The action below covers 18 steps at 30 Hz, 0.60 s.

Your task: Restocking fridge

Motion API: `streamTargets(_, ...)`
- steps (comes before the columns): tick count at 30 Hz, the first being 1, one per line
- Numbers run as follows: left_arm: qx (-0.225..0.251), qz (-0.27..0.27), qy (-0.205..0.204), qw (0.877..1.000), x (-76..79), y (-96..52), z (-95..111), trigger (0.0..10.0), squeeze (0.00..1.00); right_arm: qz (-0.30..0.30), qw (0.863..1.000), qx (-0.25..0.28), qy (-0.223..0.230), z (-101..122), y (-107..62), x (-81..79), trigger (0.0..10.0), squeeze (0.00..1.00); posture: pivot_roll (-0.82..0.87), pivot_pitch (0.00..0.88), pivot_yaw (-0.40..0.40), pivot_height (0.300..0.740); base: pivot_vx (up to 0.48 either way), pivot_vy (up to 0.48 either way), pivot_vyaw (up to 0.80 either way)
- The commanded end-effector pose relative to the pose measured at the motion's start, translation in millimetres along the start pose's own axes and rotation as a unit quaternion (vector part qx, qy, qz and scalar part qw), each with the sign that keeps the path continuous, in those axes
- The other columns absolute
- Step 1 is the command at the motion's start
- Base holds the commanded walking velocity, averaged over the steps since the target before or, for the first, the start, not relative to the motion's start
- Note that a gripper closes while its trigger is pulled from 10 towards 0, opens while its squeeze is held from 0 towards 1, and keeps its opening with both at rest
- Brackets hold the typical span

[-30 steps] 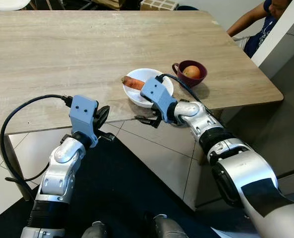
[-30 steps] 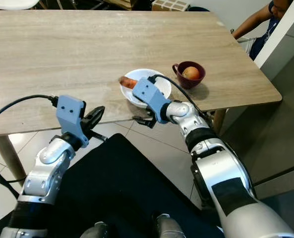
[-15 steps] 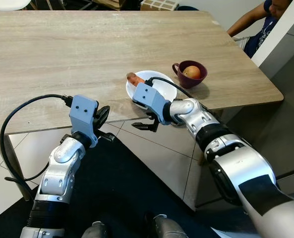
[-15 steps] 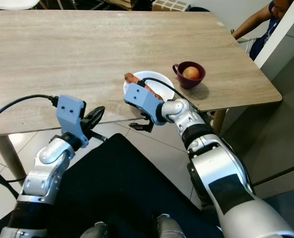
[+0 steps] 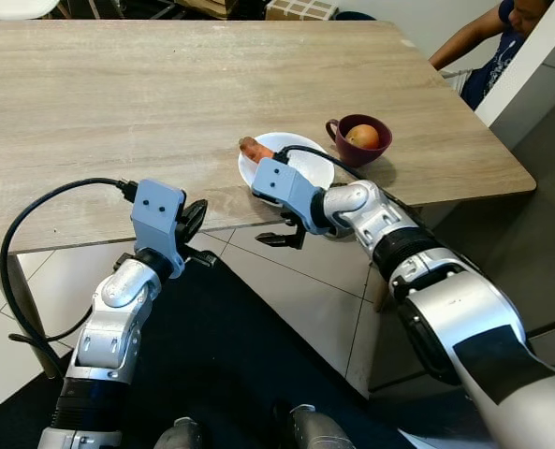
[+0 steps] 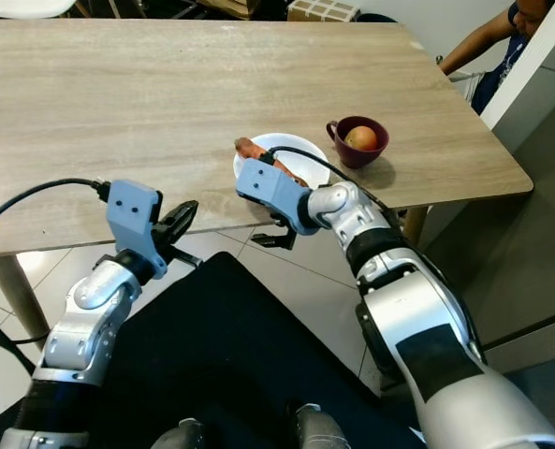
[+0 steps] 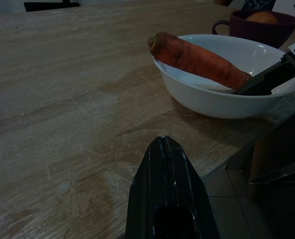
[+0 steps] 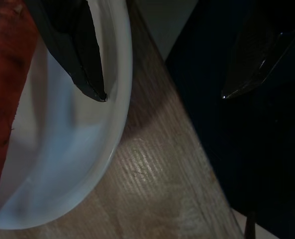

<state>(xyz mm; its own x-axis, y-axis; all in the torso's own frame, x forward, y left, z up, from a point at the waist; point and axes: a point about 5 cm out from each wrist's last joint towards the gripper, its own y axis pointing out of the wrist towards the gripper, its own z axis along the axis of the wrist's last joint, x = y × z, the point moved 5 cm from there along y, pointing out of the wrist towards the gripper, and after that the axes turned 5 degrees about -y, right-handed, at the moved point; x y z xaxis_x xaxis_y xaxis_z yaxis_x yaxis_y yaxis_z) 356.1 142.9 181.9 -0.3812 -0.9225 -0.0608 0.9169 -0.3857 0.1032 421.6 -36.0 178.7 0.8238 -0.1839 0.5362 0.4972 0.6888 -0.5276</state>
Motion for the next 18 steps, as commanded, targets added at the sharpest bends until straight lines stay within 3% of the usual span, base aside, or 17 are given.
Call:
streamTargets(1,-0.011,-0.010,0.012,1.000,1.8,-2.8,-2.3,10.0,0.00,0.041,0.999,-0.028,-0.010,-14.6,-1.4,-11.4,10.0,0.00,-0.04,0.172,-0.094,0.740,0.000,0.000,0.00)
streamTargets(16,-0.011,-0.012,0.014,1.000,2.6,-1.9,-2.3,10.0,0.00,0.072,0.996,-0.027,-0.036,-14.3,-5.5,-15.1,10.0,0.00,-0.04,0.170,-0.093,0.740,0.000,0.000,0.00)
streamTargets(18,-0.011,-0.012,0.014,1.000,2.6,-1.9,-2.3,10.0,0.00,0.069,0.997,-0.026,-0.036,-13.4,-5.6,-14.0,9.4,0.00,-0.04,0.170,-0.093,0.740,0.000,0.000,0.00)
